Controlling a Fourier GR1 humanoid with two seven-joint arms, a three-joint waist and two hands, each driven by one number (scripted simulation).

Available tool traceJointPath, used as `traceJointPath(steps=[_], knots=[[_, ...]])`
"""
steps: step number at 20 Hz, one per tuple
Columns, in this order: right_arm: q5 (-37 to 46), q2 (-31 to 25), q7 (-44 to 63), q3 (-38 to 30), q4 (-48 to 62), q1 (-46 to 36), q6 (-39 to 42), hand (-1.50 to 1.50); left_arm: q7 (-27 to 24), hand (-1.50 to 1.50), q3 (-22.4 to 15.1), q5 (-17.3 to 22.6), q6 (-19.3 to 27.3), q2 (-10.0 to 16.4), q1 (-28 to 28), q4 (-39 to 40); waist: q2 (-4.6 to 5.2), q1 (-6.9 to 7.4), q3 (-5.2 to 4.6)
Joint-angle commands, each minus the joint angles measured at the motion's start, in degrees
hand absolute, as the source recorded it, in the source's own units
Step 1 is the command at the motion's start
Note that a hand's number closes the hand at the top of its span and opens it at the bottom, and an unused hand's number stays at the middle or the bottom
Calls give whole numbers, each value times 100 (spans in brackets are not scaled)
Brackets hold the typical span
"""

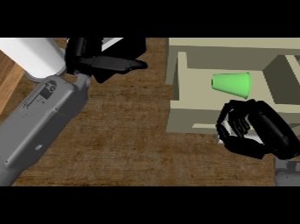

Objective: Pick up the cup, place it into the drawer and close the drawer

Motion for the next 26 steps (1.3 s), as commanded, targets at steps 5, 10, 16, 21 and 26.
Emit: traceJointPath(steps=[5, 10, 16, 21, 26], knots=[[1794, -6, -520, 721, 1790, -627, -954, 150, -183, -150, 330, 143, -516, 598, 1135, -703, 51, 62, 4], [2154, 117, -883, 603, 3348, -1340, -1422, 150, -260, -150, 461, 130, -764, 829, 1574, -1024, 68, 89, 10], [2229, 525, -1418, 141, 5587, -2567, -2156, 150, -98, -150, 863, 242, -1040, 1323, 2141, -1673, 75, 127, 14], [2000, 359, -1934, -344, 6942, -3440, -2097, 150, -410, -150, 1147, 300, -1591, 1424, 2495, -1307, 125, 113, 12], [1918, 148, -1992, -715, 7980, -4307, -2020, 150, -485, -150, 1024, 174, -1529, 1153, 2446, -1411, 196, 247, 19]])
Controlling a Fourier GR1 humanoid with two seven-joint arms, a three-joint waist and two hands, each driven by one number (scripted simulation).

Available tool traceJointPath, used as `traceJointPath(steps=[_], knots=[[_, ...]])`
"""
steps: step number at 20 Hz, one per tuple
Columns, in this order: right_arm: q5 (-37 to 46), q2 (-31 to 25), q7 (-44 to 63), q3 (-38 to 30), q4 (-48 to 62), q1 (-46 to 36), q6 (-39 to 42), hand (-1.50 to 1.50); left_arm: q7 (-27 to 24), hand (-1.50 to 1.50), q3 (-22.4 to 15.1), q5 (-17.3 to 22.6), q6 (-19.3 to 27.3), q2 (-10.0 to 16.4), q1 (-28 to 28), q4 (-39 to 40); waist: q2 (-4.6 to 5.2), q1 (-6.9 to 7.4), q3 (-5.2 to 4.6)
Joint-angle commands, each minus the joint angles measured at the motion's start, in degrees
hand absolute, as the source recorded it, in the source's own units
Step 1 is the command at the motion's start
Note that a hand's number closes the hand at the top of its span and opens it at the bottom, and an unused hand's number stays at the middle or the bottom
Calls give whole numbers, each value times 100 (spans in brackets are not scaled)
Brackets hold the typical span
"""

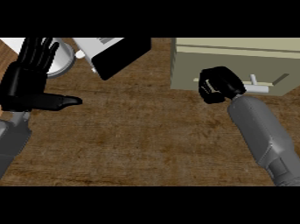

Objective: Pick up the cup, place it into the drawer and close the drawer

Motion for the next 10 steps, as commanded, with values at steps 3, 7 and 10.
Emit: traceJointPath(steps=[3, 7, 10], knots=[[-78, -288, 82, -396, 1223, -871, 195, 150, 57, -150, 48, 50, -263, 71, 163, -225, 90, 147, 21], [-283, -624, -277, -602, 1306, -905, 312, 150, 149, -150, 61, 87, -260, -23, -42, -157, 166, 177, 30], [-301, -626, -273, -634, 1406, -965, 314, 150, 4, -150, 2, 55, -483, -45, 116, -75, 197, 234, 25]])
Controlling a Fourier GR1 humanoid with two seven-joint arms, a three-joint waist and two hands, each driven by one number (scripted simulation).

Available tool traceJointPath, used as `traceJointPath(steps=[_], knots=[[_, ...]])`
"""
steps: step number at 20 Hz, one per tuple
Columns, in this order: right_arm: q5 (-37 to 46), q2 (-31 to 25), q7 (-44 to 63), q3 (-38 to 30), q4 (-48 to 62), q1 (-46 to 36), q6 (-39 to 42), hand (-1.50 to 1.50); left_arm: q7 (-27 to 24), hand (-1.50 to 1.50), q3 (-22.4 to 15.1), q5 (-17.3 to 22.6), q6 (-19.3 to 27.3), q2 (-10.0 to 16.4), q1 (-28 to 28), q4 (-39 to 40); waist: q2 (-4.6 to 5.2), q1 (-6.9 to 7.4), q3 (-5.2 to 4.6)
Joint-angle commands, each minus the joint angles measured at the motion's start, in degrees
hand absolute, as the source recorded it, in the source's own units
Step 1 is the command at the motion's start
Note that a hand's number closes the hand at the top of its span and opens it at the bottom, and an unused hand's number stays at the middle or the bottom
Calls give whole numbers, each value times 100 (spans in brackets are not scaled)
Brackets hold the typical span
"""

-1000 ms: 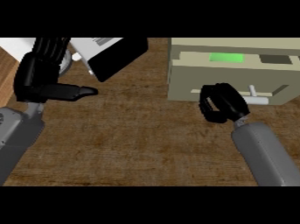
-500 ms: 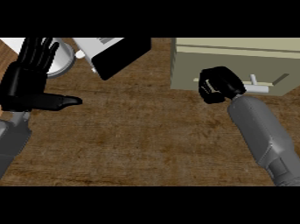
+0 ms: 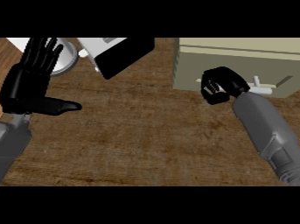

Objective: Pick up the cup, place it into the drawer and close the drawer

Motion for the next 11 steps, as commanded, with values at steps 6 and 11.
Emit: traceJointPath(steps=[6, 11], knots=[[-325, -558, 130, -594, 453, -519, -198, 150, -208, -150, -30, -41, -194, -164, 126, 121, 228, 125, 36], [-328, -630, 100, -622, 547, -582, -150, 150, -154, -150, -124, -55, -282, -210, 108, 11, 232, 222, 38]])
